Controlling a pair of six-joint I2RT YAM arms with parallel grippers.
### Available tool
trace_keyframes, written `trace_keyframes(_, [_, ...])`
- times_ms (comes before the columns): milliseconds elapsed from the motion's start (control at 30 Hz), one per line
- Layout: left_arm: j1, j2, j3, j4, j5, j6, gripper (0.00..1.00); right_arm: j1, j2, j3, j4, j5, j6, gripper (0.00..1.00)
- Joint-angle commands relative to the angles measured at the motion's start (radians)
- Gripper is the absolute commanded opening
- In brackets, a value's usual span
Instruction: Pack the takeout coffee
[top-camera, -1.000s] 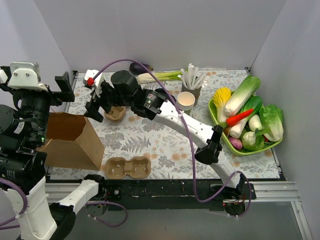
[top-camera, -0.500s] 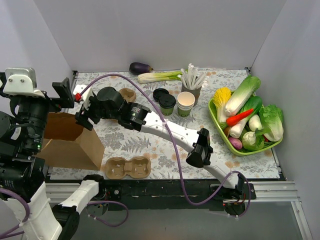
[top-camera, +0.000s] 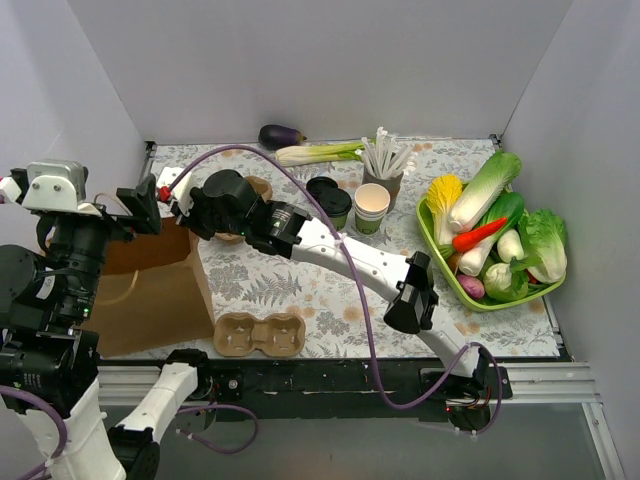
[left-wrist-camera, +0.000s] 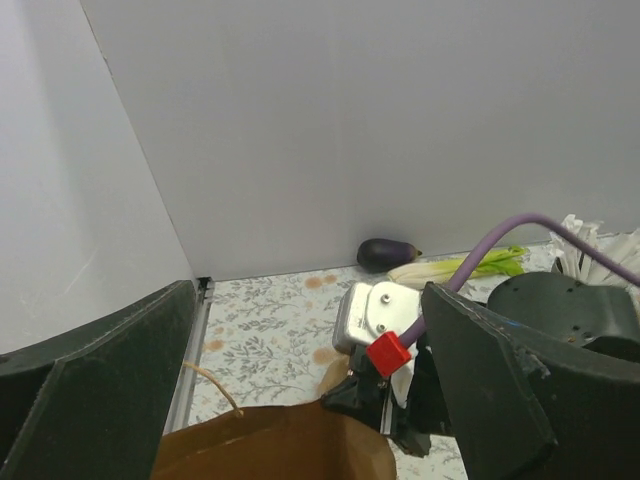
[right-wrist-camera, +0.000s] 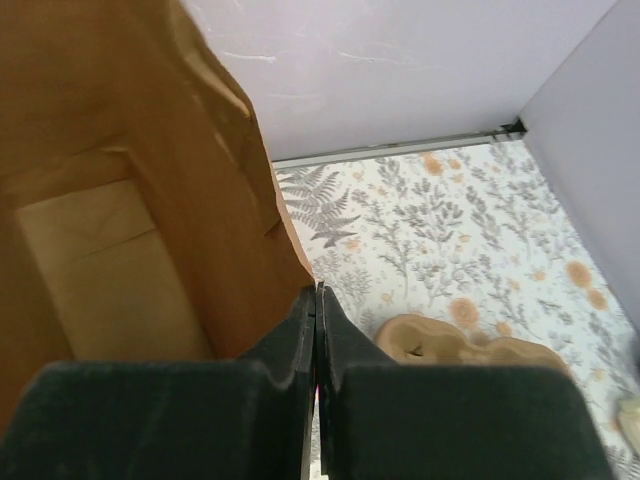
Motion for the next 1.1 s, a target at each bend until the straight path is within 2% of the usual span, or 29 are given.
trace_keyframes(0, [0.008,-0.035,-0.074,0.063,0.020,-0.023,0.98,-0.021,-0.121,-0.022,0.007,0.087,-0.095,0.01])
trace_keyframes(133, [0.008,-0.050,-0.127,0.065,0.108,-0.039,0.98,-0.065,-0.209,-0.112,0.001,0.093,-0.143,0.01])
trace_keyframes(267, [0.008,-0.052,-0.183,0.069,0.213,-0.053,0.98,-0.126,-0.284,-0.201,-0.029,0.100,-0.120,0.01])
trace_keyframes(400, [0.008,-0.043,-0.205,0.066,0.297,-0.049,0.98,-0.162,-0.298,-0.201,-0.046,0.052,-0.078,0.01])
trace_keyframes(567, [0.009,-0.008,-0.199,0.053,0.362,-0.037,0.98,-0.169,-0.315,-0.187,-0.084,0.083,-0.084,0.01])
trace_keyframes(833, [0.009,0.046,-0.164,-0.019,0.527,0.046,0.98,-0.289,-0.540,-0.474,-0.136,0.054,-0.061,0.01])
trace_keyframes(1067, [0.008,0.091,-0.137,-0.232,0.736,0.229,0.98,-0.326,-0.755,-0.725,-0.184,0.073,-0.132,0.01])
